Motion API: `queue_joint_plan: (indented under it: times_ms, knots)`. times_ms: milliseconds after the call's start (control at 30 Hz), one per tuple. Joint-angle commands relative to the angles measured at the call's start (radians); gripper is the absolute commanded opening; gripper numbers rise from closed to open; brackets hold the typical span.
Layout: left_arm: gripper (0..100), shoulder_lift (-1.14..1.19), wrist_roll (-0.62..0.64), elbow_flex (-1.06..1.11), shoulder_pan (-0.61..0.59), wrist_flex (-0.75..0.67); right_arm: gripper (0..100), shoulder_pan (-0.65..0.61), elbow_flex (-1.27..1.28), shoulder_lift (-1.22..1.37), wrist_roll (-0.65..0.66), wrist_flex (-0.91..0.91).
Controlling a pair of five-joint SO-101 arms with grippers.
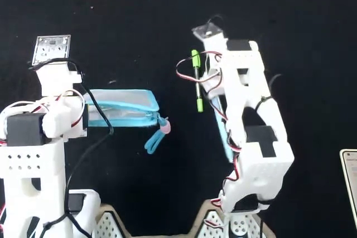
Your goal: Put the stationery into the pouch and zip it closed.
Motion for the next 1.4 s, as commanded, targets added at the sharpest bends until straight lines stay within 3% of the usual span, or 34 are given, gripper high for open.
queue_joint_plan:
  times_ms: [0,200,367,900,1067,1133,1367]
  knots:
    - [3,-0.012,0.000,-0.012,-0.015,-0.009,1.5,0.006,0.030,-0.056,0.054,-0.048]
    - [3,-0.012,0.000,-0.012,-0.015,-0.009,22.5,0.003,0.065,-0.027,-0.008,-0.048]
    - [3,-0.012,0.000,-0.012,-0.015,-0.009,17.6,-0.005,0.076,0.001,-0.014,-0.046]
    - [3,-0.012,0.000,-0.012,-0.016,-0.009,16.8,0.028,0.077,0.087,-0.054,-0.109]
    - [3,-0.012,0.000,-0.012,-0.016,-0.009,2.5,0.068,0.081,0.087,-0.034,-0.110]
    - [3,-0.012,0.000,-0.012,-0.016,-0.009,1.6,0.072,0.097,0.082,-0.018,-0.109]
    - [3,-0.012,0.000,-0.012,-0.016,-0.009,1.1,0.058,0.176,-0.219,-0.018,-0.035]
